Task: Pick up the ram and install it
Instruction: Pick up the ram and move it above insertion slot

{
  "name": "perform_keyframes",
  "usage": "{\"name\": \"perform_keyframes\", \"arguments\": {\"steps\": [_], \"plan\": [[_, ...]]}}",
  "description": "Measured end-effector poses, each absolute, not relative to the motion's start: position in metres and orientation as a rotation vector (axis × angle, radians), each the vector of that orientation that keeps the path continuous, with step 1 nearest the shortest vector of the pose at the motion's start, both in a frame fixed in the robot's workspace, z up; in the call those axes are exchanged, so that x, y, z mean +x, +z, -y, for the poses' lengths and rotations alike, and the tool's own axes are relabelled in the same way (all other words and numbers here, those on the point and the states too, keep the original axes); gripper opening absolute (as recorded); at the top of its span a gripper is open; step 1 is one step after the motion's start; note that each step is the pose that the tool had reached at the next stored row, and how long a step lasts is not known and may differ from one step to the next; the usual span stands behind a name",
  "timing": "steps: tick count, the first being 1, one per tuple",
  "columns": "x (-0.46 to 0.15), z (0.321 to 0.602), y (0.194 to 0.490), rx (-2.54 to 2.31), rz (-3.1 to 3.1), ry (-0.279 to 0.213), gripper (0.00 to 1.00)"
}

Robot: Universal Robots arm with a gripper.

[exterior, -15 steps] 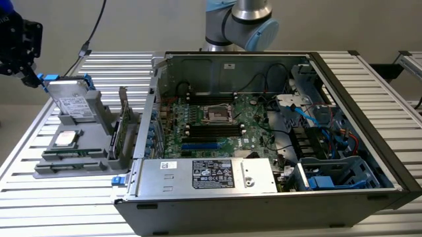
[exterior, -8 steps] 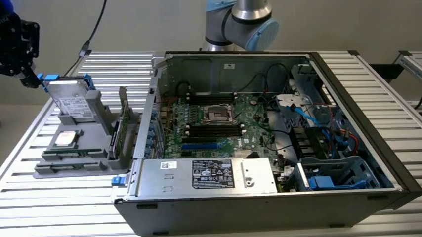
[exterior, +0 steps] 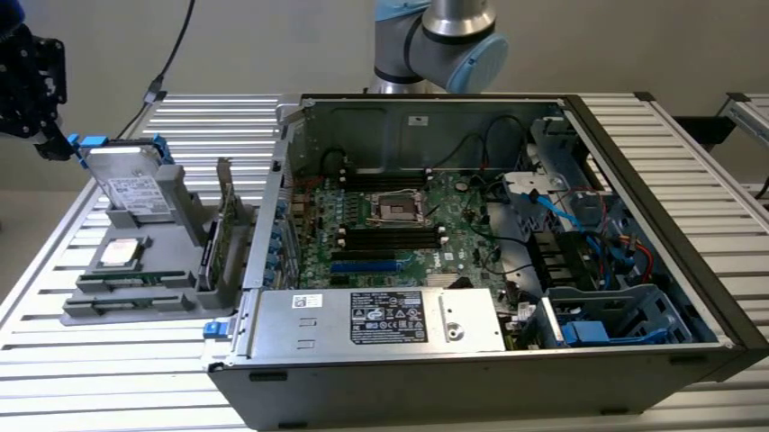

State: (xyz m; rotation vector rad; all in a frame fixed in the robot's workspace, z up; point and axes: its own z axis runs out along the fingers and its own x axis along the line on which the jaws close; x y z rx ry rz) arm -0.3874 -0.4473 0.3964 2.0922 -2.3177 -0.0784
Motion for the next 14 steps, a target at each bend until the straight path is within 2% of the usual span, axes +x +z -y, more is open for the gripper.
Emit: {"name": "perform_keyframes", "arguments": {"steps": [14], "plan": [[-0.3874,0.4473,0.3962,2.093,2.318,-0.078,0.10]]}}
